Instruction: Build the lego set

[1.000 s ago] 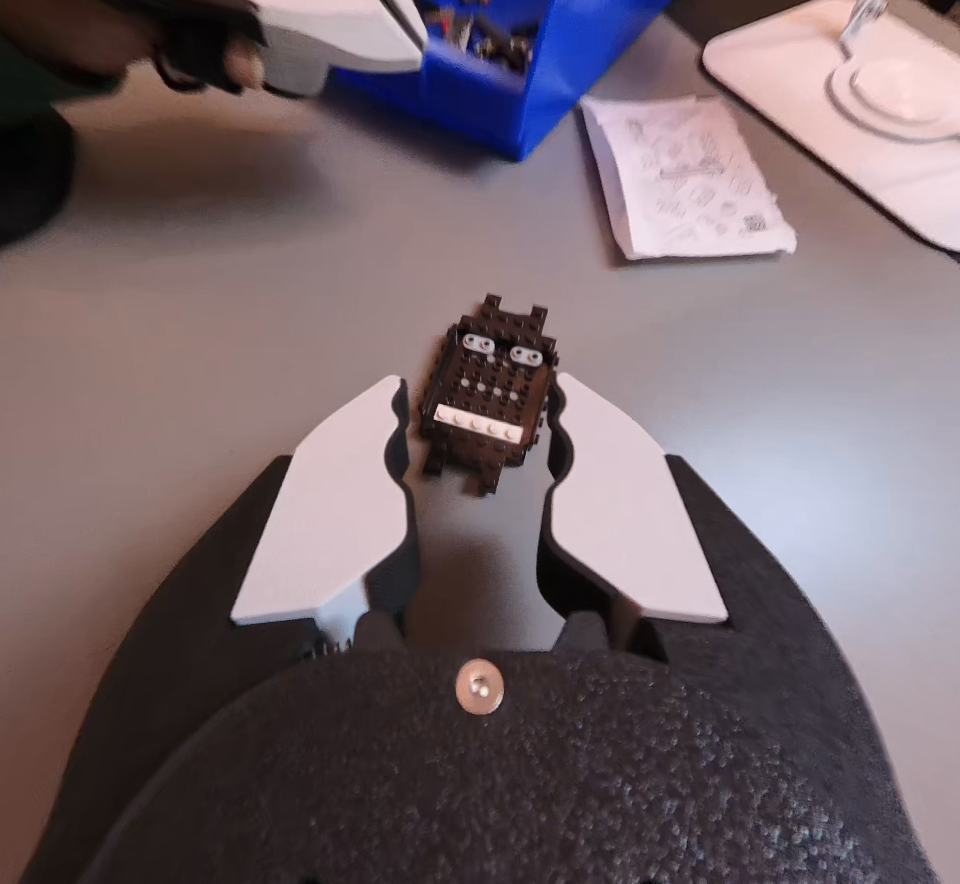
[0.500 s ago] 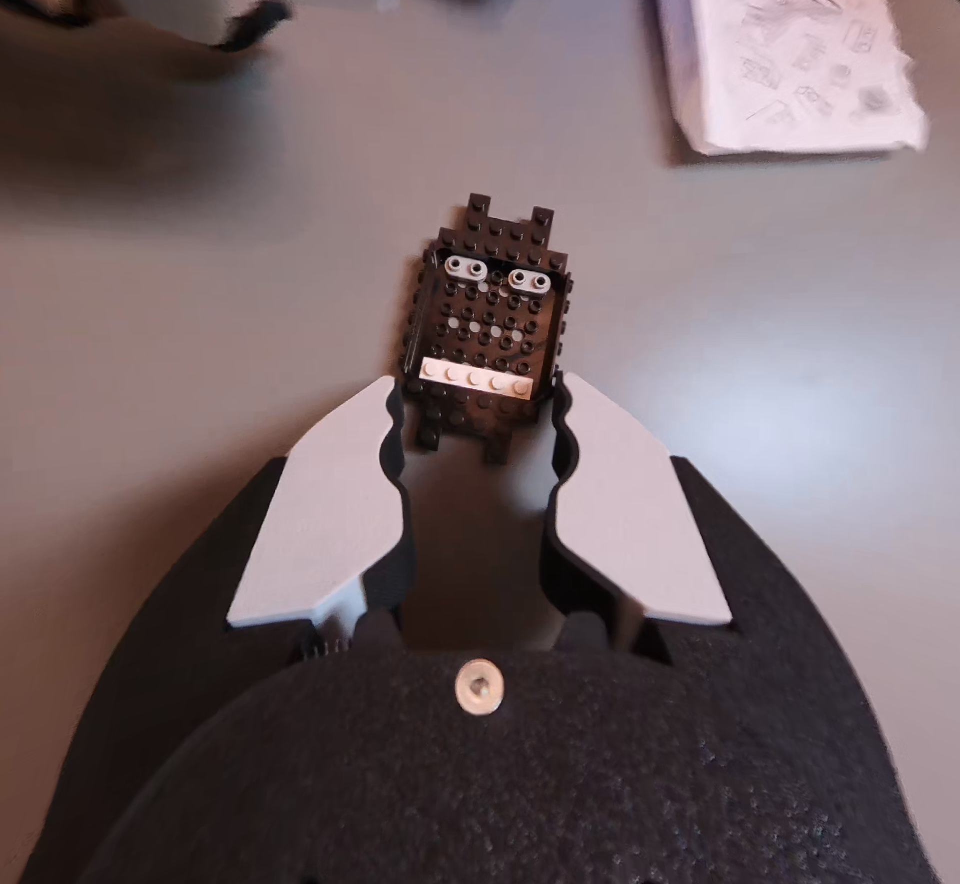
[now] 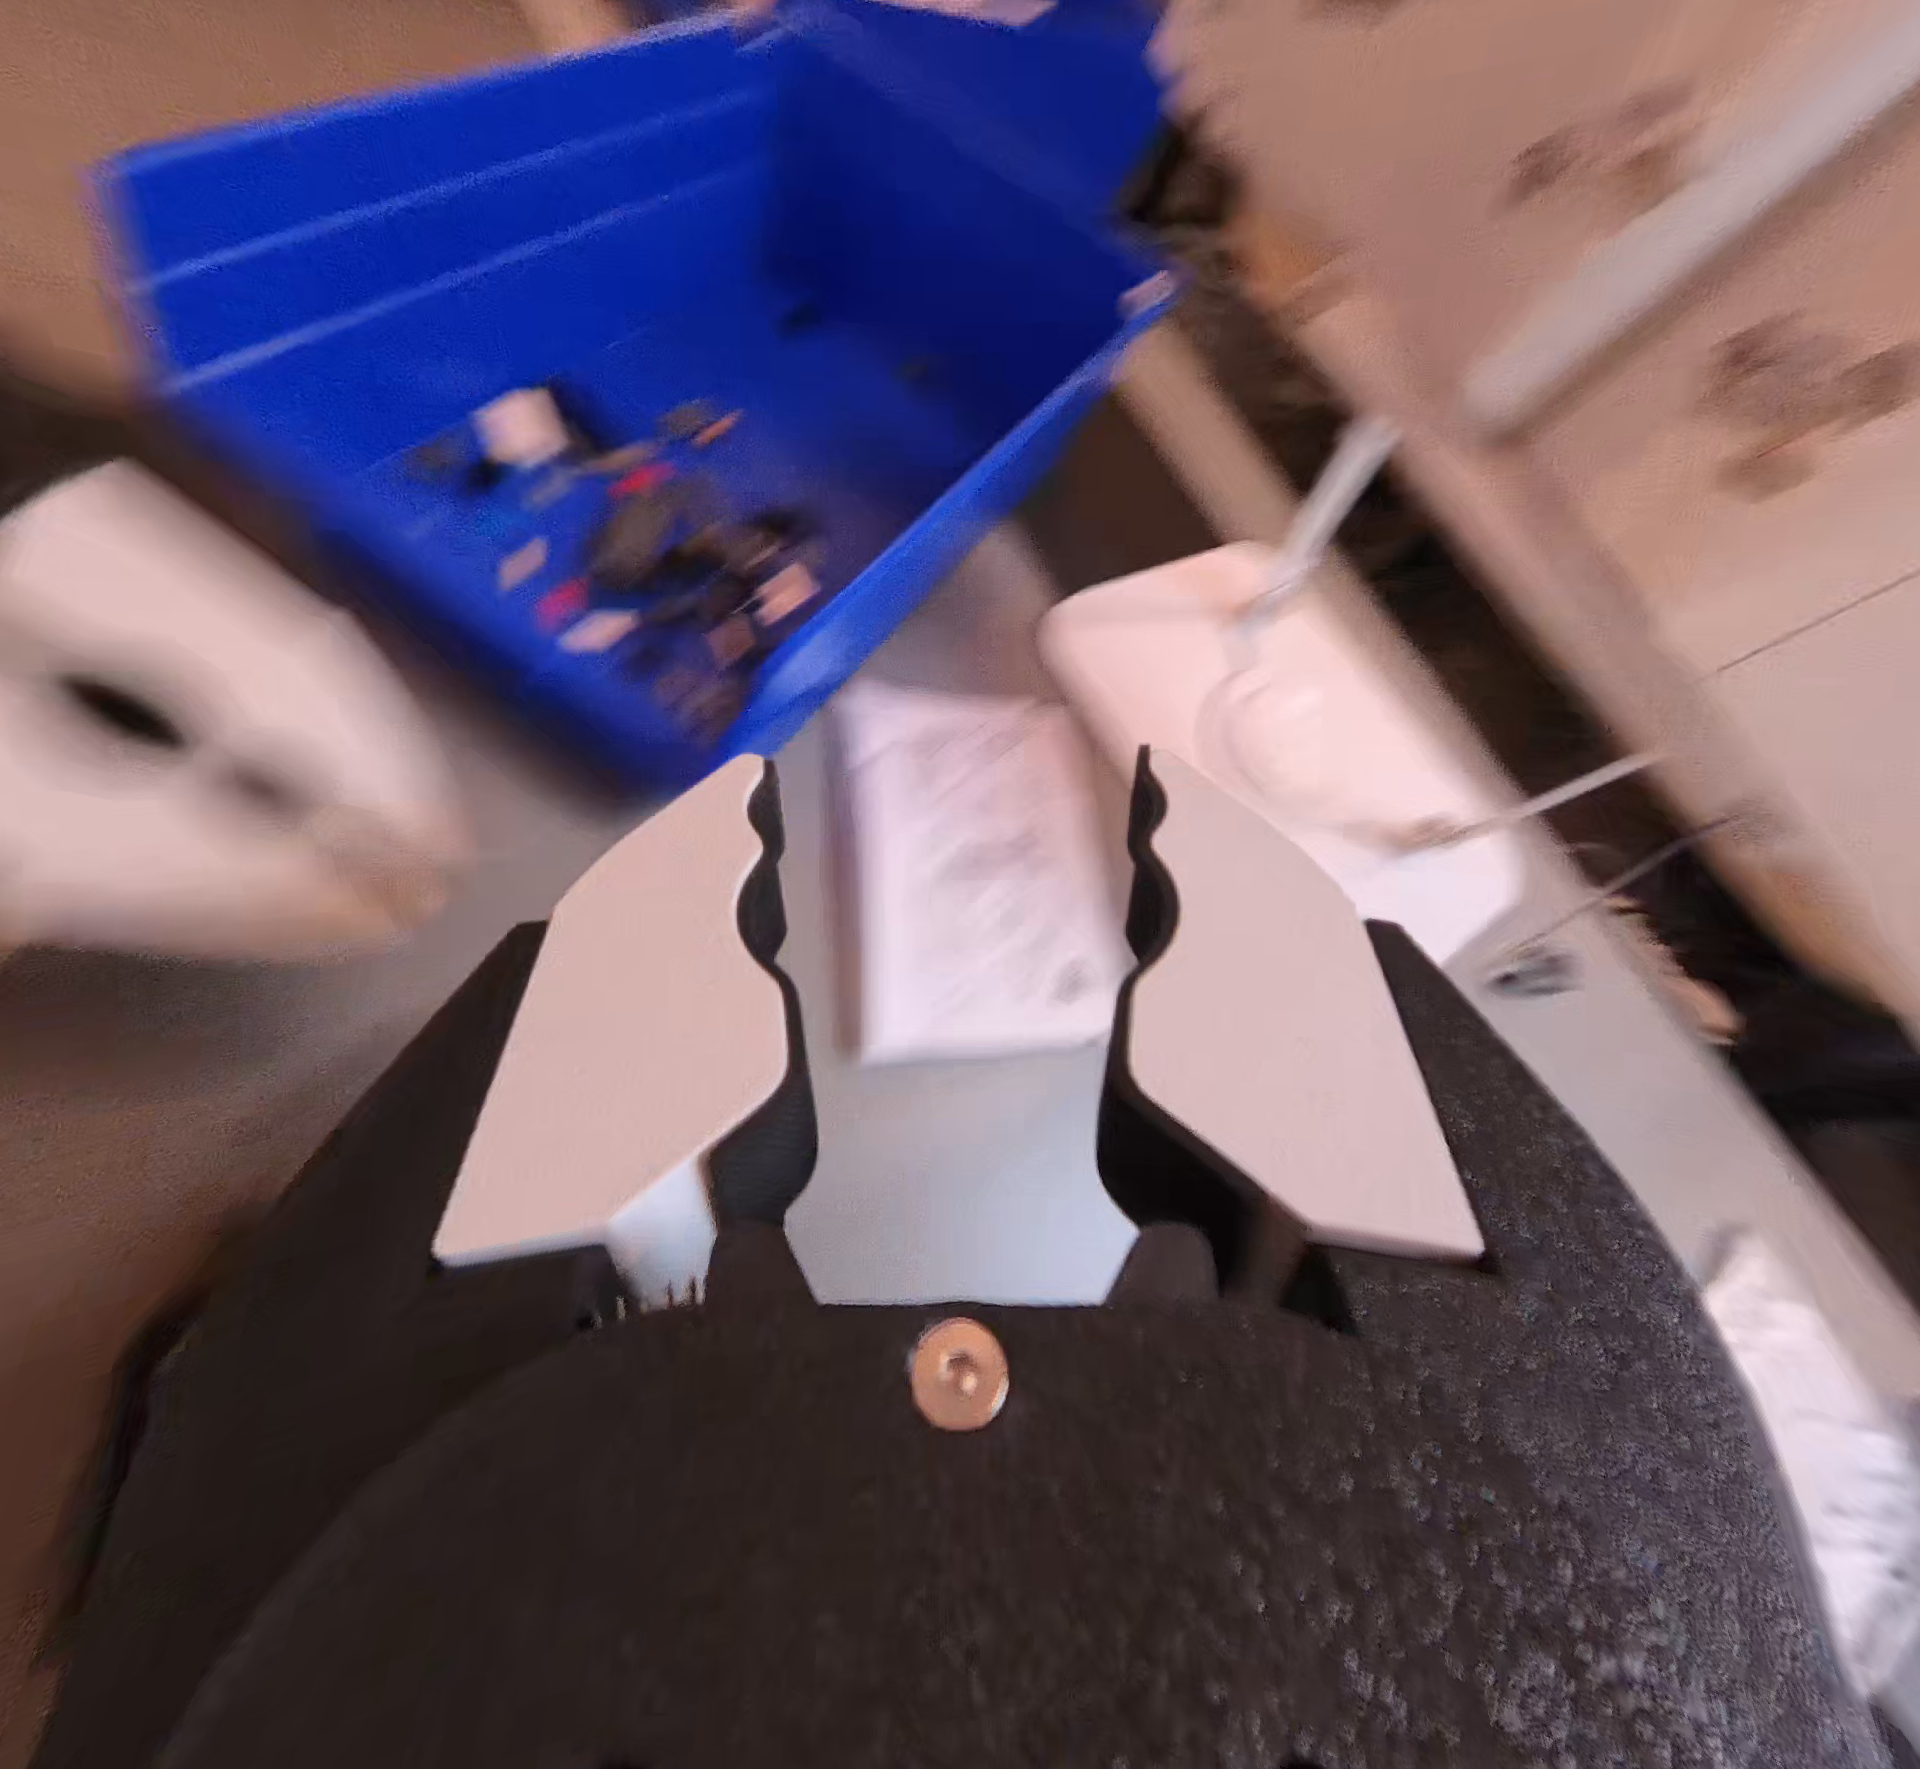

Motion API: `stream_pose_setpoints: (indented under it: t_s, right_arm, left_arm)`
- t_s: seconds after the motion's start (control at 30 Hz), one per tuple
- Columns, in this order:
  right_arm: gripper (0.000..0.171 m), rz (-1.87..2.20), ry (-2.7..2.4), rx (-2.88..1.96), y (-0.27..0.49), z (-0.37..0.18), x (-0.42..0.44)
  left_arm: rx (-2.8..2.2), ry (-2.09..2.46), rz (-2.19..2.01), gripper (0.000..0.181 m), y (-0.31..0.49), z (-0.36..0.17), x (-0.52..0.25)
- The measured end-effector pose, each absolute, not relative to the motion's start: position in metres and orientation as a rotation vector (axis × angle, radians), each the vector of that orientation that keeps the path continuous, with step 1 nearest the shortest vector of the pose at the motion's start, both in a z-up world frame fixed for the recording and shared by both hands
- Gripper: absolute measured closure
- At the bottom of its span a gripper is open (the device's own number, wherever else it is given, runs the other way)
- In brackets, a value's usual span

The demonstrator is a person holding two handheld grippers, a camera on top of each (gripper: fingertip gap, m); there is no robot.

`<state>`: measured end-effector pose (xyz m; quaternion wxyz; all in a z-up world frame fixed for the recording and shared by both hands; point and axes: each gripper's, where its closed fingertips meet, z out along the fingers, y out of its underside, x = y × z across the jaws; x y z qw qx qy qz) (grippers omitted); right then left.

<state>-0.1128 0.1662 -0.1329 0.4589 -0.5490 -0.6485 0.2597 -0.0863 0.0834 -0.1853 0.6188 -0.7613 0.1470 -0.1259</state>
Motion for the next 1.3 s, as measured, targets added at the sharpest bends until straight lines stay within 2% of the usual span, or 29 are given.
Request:
stream_pose_setpoints:
  t_s: [0.13,0.23,0.3,0.4,0.5,0.6,0.73,0.83,0.9,0.97,1.1,1.23,1.27,1.3]
  right_arm:
    - [0.093,0.426,-1.242,-1.307,0.247,-0.070,-0.203]
    - [0.083,0.278,-1.079,-1.272,0.283,-0.042,-0.248]
    - [0.091,0.152,-1.001,-1.268,0.304,-0.037,-0.261]
    - [0.115,0.034,-0.984,-1.237,0.326,-0.041,-0.259]
    - [0.143,0.130,-0.984,-1.207,0.330,-0.038,-0.241]
    - [0.153,0.261,-0.998,-1.239,0.334,-0.039,-0.221]
    - [0.160,0.437,-1.011,-1.281,0.344,-0.046,-0.202]
    - [0.163,0.545,-1.017,-1.320,0.350,-0.051,-0.197]
    - [0.163,0.609,-1.024,-1.325,0.350,-0.052,-0.198]
    - [0.163,0.662,-1.027,-1.342,0.351,-0.053,-0.198]
    - [0.164,0.753,-1.011,-1.366,0.355,-0.054,-0.200]
    - [0.166,0.790,-1.006,-1.359,0.358,-0.054,-0.201]
    - [0.166,0.805,-1.005,-1.357,0.358,-0.054,-0.201]
    - [0.166,0.822,-1.004,-1.357,0.358,-0.054,-0.201]
  left_arm:
    - [-1.748,0.384,-0.238,0.181,0.082,-0.190,-0.086]
    - [-1.749,0.440,-0.187,0.181,0.081,-0.196,-0.084]
    - [-1.749,0.458,-0.197,0.181,0.080,-0.197,-0.080]
    - [-1.744,0.485,-0.203,0.181,0.078,-0.197,-0.076]
    - [-1.729,0.511,-0.192,0.181,0.077,-0.194,-0.075]
    - [-1.707,0.490,-0.208,0.181,0.079,-0.186,-0.076]
    - [-1.651,0.398,-0.170,0.181,0.096,-0.153,-0.096]
    - [-1.628,0.279,-0.084,0.167,0.122,-0.114,-0.139]
    - [-1.640,0.188,-0.121,0.149,0.145,-0.090,-0.168]
    - [-1.668,0.091,-0.164,0.134,0.172,-0.077,-0.198]
    - [-1.721,-0.011,-0.148,0.117,0.227,-0.070,-0.245]
    - [-1.745,-0.027,-0.115,0.115,0.261,-0.069,-0.261]
    - [-1.746,-0.031,-0.119,0.119,0.267,-0.069,-0.261]
    - [-1.736,-0.020,-0.137,0.131,0.271,-0.067,-0.258]
